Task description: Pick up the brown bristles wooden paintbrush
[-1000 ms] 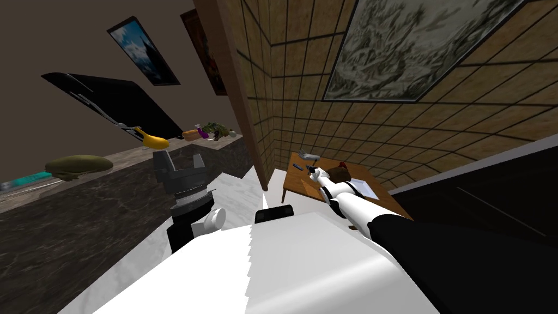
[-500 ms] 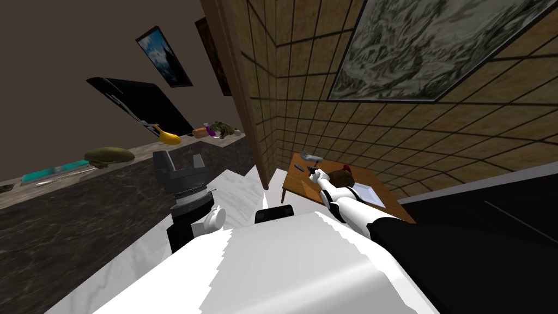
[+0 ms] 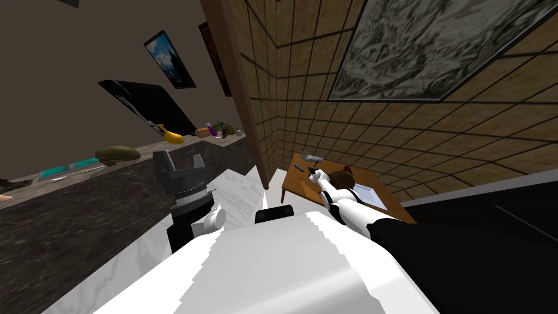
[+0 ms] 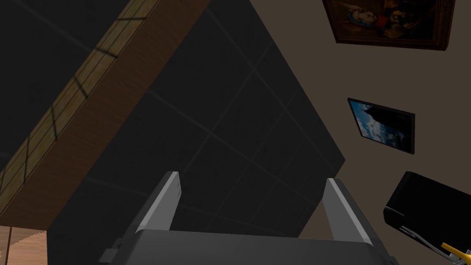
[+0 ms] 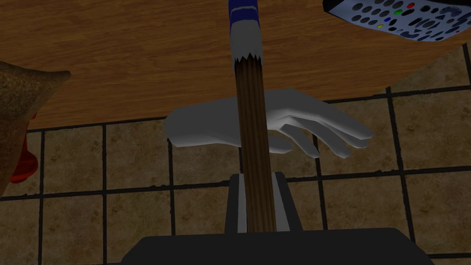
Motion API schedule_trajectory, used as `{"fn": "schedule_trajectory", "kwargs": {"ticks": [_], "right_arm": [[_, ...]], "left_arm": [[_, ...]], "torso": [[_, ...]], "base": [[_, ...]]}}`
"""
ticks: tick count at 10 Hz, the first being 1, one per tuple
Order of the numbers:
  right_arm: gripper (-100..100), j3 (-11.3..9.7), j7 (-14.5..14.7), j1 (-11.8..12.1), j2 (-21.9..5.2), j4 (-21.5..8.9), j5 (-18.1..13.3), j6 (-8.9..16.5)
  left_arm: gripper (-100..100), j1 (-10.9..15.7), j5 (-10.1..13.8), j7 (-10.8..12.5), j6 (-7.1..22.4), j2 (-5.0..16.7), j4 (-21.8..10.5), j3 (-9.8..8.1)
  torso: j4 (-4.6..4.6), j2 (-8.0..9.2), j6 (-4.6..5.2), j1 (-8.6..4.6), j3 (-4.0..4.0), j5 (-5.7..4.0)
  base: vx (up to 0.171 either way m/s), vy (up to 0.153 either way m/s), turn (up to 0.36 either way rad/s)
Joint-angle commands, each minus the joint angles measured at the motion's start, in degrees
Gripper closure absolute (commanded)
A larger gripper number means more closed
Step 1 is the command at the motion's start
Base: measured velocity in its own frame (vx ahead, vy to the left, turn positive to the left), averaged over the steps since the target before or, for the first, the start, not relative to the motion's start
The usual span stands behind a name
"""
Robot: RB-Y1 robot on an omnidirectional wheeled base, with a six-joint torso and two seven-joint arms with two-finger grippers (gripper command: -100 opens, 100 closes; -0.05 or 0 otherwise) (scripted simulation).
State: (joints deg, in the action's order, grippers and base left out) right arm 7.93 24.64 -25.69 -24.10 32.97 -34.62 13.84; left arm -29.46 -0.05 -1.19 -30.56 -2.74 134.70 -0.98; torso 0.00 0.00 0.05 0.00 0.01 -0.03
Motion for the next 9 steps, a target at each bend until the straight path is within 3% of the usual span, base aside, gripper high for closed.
{"fn": "schedule_trajectory", "kwargs": {"ticks": [1, 3, 4, 5, 9], "right_arm": [[100, 0.00, 0.00, 0.00, 0.00, 0.00, 0.00, 0.00], [100, -0.01, 0.03, 0.00, 0.00, 0.00, -0.01, 0.00], [0, -0.01, 0.02, 0.00, 0.00, 0.00, -0.01, 0.00], [100, -0.50, -0.78, -0.99, -0.23, -1.83, -0.48, -1.39], [100, -5.66, -1.58, -3.98, -1.97, -6.66, 2.21, -5.00]], "left_arm": [[0, 0.00, 0.00, 0.00, 0.00, 0.00, 0.00, 0.00], [0, 0.00, 0.00, 0.00, 0.00, 0.00, 0.00, 0.00], [0, 0.00, 0.00, 0.00, 0.00, 0.00, 0.00, 0.00], [0, 0.00, 0.00, 0.00, 0.00, 0.00, 0.00, 0.00], [0, -0.01, 0.00, 0.00, 0.00, -0.01, 0.00, 0.00]], "torso": [[0.00, 0.00, 0.00, 0.00, 0.00, 0.00], [0.00, 0.00, 0.01, -0.01, 0.00, -0.01], [0.00, 0.00, 0.01, -0.01, 0.00, 0.00], [0.00, 0.00, 0.01, 0.00, 0.00, 0.00], [-0.04, -0.11, 0.02, 0.29, -0.07, 0.06]], "base": [[0.000, 0.000, 0.000], [0.000, 0.000, 0.000], [0.000, 0.000, 0.000], [0.008, 0.033, -0.108], [0.028, 0.075, -0.148]]}}
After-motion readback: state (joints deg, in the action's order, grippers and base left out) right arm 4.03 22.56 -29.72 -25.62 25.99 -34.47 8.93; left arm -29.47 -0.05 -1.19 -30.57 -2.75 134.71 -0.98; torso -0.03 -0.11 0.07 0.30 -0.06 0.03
